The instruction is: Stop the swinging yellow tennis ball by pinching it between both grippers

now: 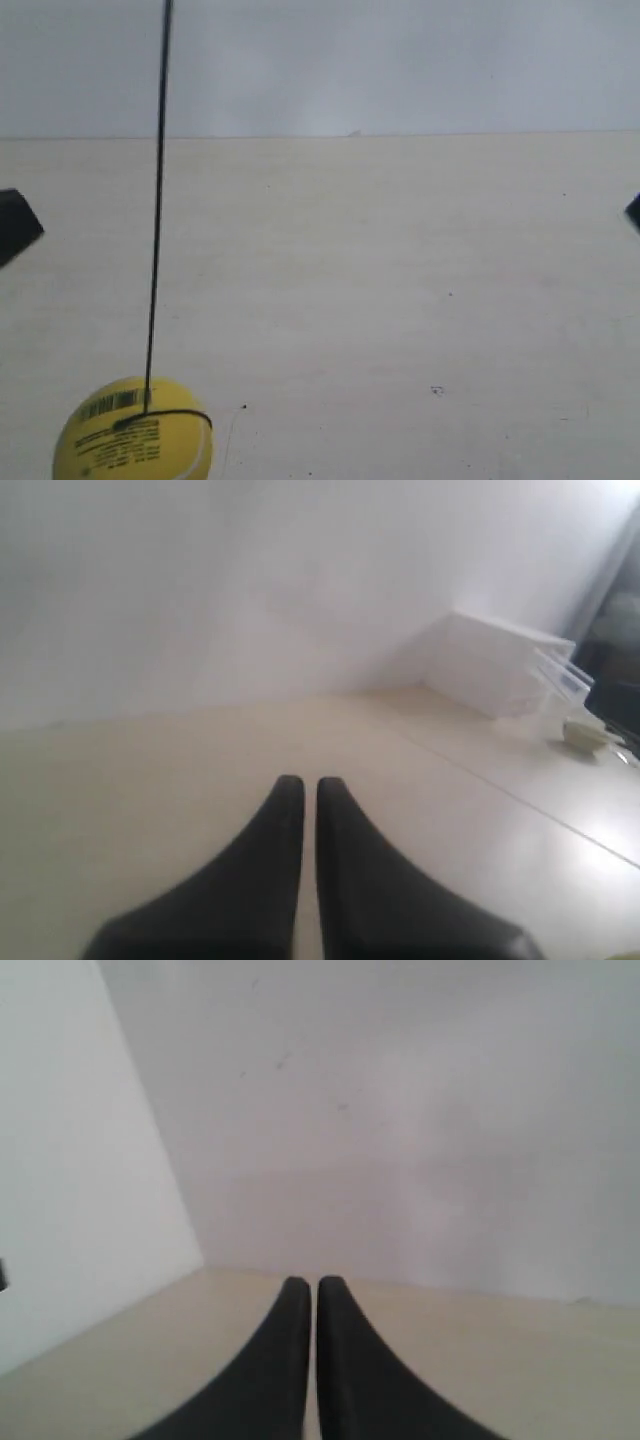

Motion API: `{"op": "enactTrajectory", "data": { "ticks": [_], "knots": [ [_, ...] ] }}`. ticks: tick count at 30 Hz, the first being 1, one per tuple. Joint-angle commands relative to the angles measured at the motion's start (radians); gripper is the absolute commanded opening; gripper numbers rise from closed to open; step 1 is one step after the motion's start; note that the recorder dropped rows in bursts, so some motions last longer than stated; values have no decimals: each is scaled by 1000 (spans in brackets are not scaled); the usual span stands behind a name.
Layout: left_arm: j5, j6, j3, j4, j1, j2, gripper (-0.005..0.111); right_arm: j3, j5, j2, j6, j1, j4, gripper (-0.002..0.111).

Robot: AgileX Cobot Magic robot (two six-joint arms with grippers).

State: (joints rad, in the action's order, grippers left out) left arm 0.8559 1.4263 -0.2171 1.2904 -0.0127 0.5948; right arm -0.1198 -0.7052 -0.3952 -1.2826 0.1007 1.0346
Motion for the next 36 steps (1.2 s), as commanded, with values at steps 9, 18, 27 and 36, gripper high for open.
{"op": "enactTrajectory", "data": {
  "ticks": [9,18,27,36],
  "knots": [
    [229,-259,43,30,-4,308,5,-8,-502,-500,262,2,121,0],
    [279,-398,43,-39,178,431,5,-8,-516,-604,301,2,165,0],
    [252,-438,43,-79,307,436,5,-8,-516,-604,288,2,243,0],
    [254,-437,43,-75,334,439,5,-8,-516,-604,261,2,311,0]
  ]
}}
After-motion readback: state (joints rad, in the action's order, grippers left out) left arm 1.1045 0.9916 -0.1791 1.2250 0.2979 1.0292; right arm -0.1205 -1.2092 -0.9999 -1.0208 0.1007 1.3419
